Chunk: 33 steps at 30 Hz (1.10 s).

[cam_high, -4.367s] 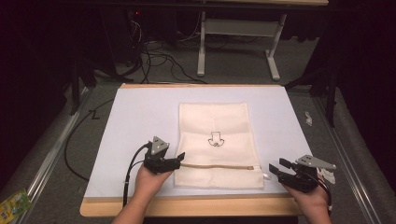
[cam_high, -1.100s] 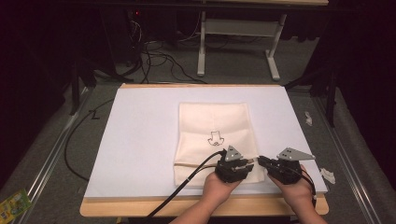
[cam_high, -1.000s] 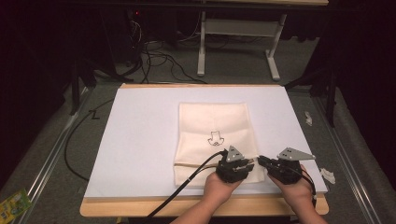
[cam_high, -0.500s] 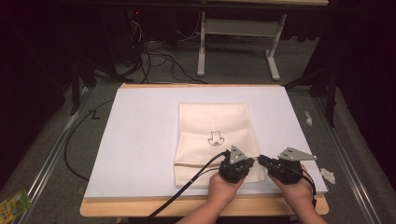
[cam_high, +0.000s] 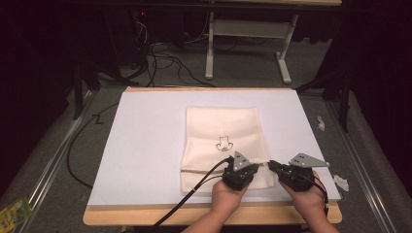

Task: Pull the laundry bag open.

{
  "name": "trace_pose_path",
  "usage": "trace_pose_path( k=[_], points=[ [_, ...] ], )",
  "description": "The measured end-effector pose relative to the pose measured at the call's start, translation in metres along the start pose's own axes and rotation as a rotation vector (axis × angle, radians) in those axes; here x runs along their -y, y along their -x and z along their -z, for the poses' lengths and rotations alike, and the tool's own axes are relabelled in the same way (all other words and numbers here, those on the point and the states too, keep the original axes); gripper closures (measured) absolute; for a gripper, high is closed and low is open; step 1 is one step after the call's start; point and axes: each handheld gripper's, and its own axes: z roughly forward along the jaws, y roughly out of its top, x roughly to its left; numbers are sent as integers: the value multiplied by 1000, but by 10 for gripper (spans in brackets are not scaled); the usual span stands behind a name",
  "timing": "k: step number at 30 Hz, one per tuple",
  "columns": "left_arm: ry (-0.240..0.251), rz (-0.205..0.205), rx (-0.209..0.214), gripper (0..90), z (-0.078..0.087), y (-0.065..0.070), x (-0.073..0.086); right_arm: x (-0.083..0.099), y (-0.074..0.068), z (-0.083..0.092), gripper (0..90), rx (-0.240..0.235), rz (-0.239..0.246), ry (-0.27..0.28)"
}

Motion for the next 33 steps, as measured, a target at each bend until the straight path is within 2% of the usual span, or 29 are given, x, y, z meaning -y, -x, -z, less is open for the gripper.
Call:
trace_pose_path(
  k=[1, 2, 5, 6, 7, 8, 9, 10, 14, 16, 18, 19, 20, 22, 24, 26, 29, 33],
  points=[
    [-6, 17, -20, 875, 3, -7, 3, 1, 2, 1, 862, 11, -6, 0],
    [-17, 19, -29, 875, 7, -12, 5, 2, 3, 1, 862, 19, -11, 2],
    [-20, 32, -35, 875, 14, -20, 8, 3, 9, 4, 861, 17, -26, 8],
    [-27, 27, -40, 874, 20, -24, 9, 5, 11, 5, 861, 19, -39, 5],
    [-37, 12, -57, 874, 30, -31, 11, 6, 12, 6, 860, 17, -31, 3],
    [-37, 12, -57, 875, 30, -31, 11, 6, 12, 6, 860, 17, -31, 3],
    [-52, 21, -65, 874, 42, -41, 14, 6, 11, 6, 860, 21, -26, -2],
    [-52, 21, -65, 874, 42, -41, 14, 6, 11, 6, 860, 21, -26, -2],
    [-85, 9, -94, 874, 66, -60, 22, 5, 11, 5, 861, 25, -23, 0],
    [-97, 14, -85, 874, 84, -72, 26, 6, 11, 5, 861, 6, -26, -4],
    [-118, -29, -94, 874, 91, -72, 26, 5, 5, 2, 861, -6, -3, -11],
    [-122, -30, -91, 874, 94, -74, 26, 4, 0, 1, 861, 1, 17, -18],
    [-122, -30, -91, 875, 94, -74, 26, 3, -3, 0, 862, -6, 20, -20],
    [-115, 15, -75, 875, 101, -82, 26, 1, -5, -2, 862, -18, 18, -19],
    [-110, 29, -73, 875, 101, -84, 26, 1, -7, -3, 862, -20, 27, -20],
    [-93, 62, -63, 875, 100, -87, 31, 0, -9, -4, 862, -18, 31, -20],
    [-96, 72, -35, 874, 91, -81, 36, 3, -6, -1, 862, -6, 21, -25],
    [-89, 89, -6, 874, 87, -79, 35, 6, -3, 2, 862, -6, 10, -19]
  ],
)
